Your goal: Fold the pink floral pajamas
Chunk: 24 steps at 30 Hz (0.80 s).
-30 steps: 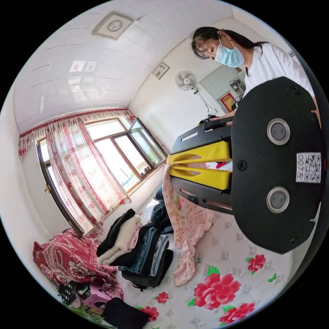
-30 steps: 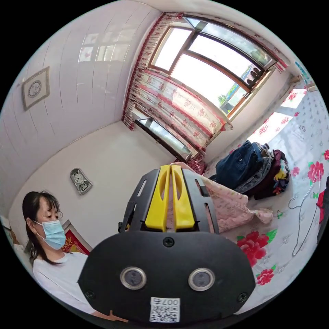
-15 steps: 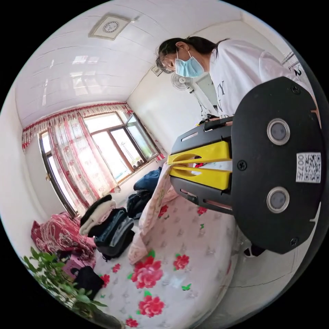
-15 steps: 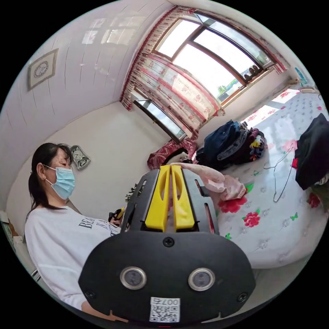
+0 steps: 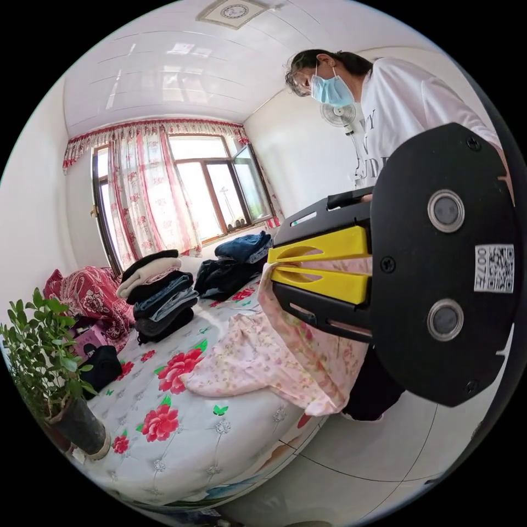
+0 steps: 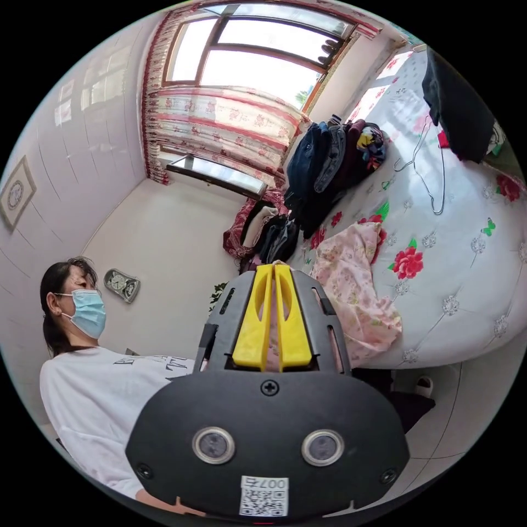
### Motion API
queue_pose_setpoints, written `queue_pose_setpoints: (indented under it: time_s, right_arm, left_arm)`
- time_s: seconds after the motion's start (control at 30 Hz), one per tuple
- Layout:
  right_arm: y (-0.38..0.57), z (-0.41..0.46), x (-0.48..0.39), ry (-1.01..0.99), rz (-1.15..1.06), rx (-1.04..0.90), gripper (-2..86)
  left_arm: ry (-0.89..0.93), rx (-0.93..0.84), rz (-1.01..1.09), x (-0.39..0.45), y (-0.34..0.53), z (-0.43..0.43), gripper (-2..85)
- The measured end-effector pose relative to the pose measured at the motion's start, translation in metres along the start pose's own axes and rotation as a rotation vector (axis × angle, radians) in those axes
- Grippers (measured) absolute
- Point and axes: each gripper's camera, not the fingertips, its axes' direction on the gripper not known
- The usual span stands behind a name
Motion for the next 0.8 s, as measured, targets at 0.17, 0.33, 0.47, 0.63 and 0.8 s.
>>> queue_pose_setpoints:
  time_s: [0.17, 0.33, 0.47, 0.63, 0.8]
  right_arm:
    - [-0.065, 0.083, 0.001, 0.145, -0.064, -0.079, -0.2]
    - [-0.145, 0.222, 0.026, 0.230, -0.043, -0.179, 0.0]
    - [-0.187, 0.327, 0.059, 0.363, -0.020, -0.267, 0.7]
    - [-0.194, 0.393, 0.115, 0.459, 0.079, -0.301, 2.7]
    - [-0.141, 0.402, 0.110, 0.731, -0.131, -0.380, 4.6]
  left_arm:
    - [-0.114, -0.031, -0.047, -0.057, -0.066, 0.076, -1.0]
    - [-0.284, -0.040, -0.170, -0.145, -0.120, 0.152, -0.7]
    - [-0.361, -0.041, -0.223, -0.196, -0.134, 0.195, 0.6]
    - [-0.439, -0.151, -0.134, -0.231, -0.134, 0.257, 7.0]
    - [-0.661, -0.258, 0.061, -0.232, -0.102, 0.307, 6.6]
